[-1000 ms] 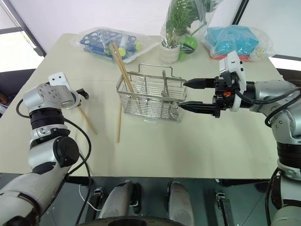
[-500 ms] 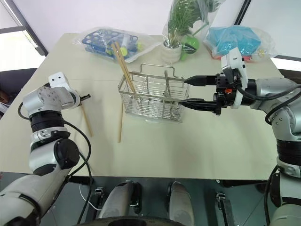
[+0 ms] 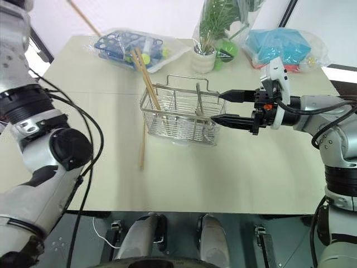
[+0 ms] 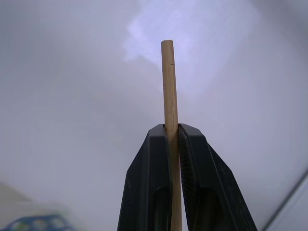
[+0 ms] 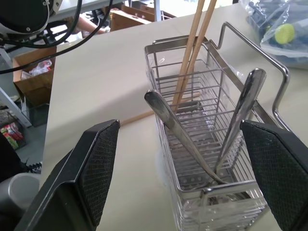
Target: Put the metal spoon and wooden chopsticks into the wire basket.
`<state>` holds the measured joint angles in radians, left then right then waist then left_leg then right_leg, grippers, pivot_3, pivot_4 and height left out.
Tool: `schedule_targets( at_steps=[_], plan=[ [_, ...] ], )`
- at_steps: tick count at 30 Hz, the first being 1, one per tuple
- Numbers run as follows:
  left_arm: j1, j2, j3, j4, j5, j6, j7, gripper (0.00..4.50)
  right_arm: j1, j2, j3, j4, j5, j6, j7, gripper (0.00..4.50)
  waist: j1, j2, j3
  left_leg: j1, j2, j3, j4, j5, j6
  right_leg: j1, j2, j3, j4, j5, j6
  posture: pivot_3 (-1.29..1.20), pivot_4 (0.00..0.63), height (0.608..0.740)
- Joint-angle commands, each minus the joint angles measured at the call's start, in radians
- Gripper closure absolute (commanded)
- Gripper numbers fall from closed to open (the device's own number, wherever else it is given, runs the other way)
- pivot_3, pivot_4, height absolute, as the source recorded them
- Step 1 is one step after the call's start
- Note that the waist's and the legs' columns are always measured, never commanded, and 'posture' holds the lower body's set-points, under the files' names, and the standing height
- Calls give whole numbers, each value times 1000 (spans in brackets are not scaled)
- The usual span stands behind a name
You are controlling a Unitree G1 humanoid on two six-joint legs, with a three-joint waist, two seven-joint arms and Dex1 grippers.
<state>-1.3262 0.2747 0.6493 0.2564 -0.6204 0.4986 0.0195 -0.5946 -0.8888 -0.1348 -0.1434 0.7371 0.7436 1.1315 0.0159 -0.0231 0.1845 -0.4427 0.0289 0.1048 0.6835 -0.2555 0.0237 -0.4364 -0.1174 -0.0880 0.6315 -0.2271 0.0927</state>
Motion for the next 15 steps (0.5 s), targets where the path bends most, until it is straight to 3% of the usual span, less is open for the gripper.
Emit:
schedule_targets(
  at_steps=[1, 5, 15],
  plan=[
    [39, -43, -111, -76, -21, 7, -49, 4419, 5, 2, -58, -34, 30, 6, -25, 377, 0, 0, 0, 0, 0, 0, 0, 1, 1, 1, 1, 0, 0, 1, 1, 0, 150, 715],
    [125, -95, -276, -119, 42, -12, -132, 4419, 31, 7, -98, -55, 53, 22, -66, 377, 0, -1, 1, 1, -1, 0, 1, 2, 4, 2, 1, 0, -1, 3, 2, 0, 150, 715],
    [226, -121, -467, -173, 135, -72, -217, 4419, 68, 17, -147, -78, 81, 32, -133, 377, -3, -1, 1, 1, 0, 0, 1, 2, 5, 2, 3, 0, -1, 3, 2, 0, 150, 715]
  ],
)
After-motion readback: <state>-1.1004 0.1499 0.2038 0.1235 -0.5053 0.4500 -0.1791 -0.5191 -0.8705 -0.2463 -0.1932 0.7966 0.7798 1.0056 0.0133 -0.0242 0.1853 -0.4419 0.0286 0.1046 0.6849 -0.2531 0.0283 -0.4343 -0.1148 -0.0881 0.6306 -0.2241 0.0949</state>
